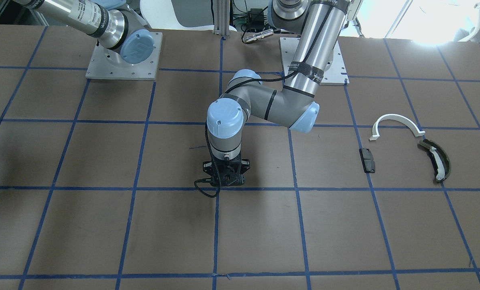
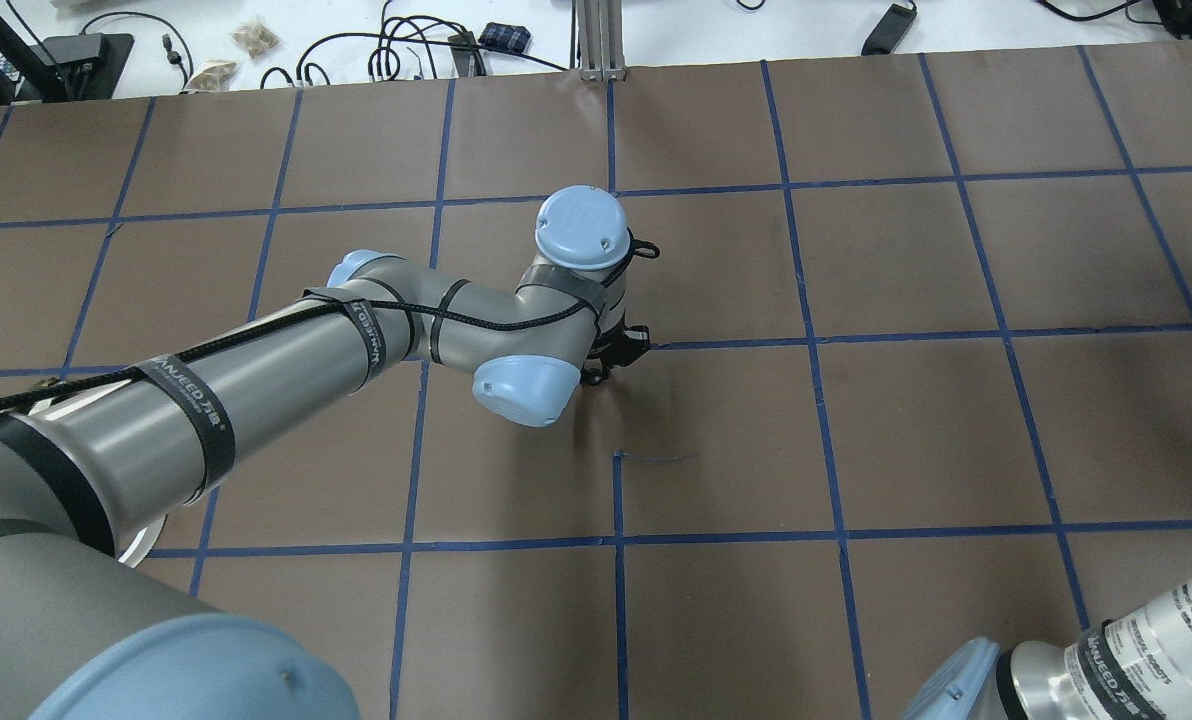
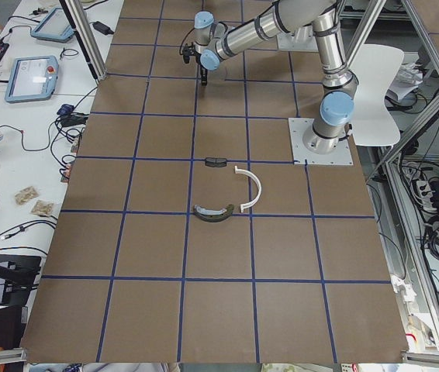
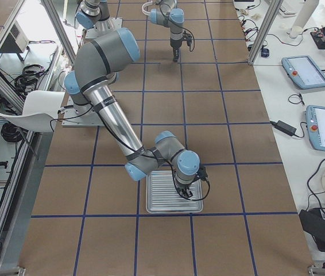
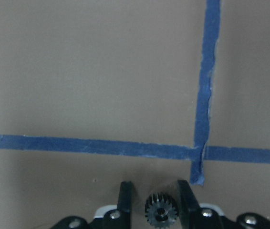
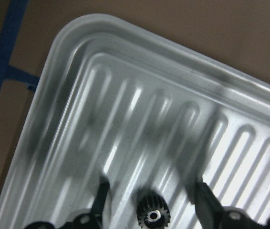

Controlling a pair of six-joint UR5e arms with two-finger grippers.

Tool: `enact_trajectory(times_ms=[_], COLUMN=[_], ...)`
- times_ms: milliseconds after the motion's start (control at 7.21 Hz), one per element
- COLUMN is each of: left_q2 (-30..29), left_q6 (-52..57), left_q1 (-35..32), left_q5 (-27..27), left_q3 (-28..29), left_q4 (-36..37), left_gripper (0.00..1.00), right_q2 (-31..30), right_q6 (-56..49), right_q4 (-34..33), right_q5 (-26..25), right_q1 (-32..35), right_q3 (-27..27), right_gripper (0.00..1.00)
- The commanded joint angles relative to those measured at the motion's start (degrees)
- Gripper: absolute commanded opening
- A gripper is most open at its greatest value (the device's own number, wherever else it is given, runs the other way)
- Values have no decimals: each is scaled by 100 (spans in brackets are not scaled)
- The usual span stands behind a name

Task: Place bearing gear from tray to pile

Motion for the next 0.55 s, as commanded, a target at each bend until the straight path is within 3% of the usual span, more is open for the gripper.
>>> enact_trajectory(times_ms=[0, 277, 416], left_q2=[87, 455, 761], left_q6=[50, 102, 451], left_q1=[6, 171, 617], left_q5=[-200, -131, -123], left_q3=[-14, 73, 82], left_q4=[1, -200, -645], left_gripper=[0, 0, 0], right_q2=[-38, -38, -39], right_q6=[-25, -34, -34], right_q4=[56, 73, 108], right_q5=[-32, -41, -32], right_q1=[-1, -1, -1], right_q3=[-4, 31, 39], right_gripper=[50, 35, 25])
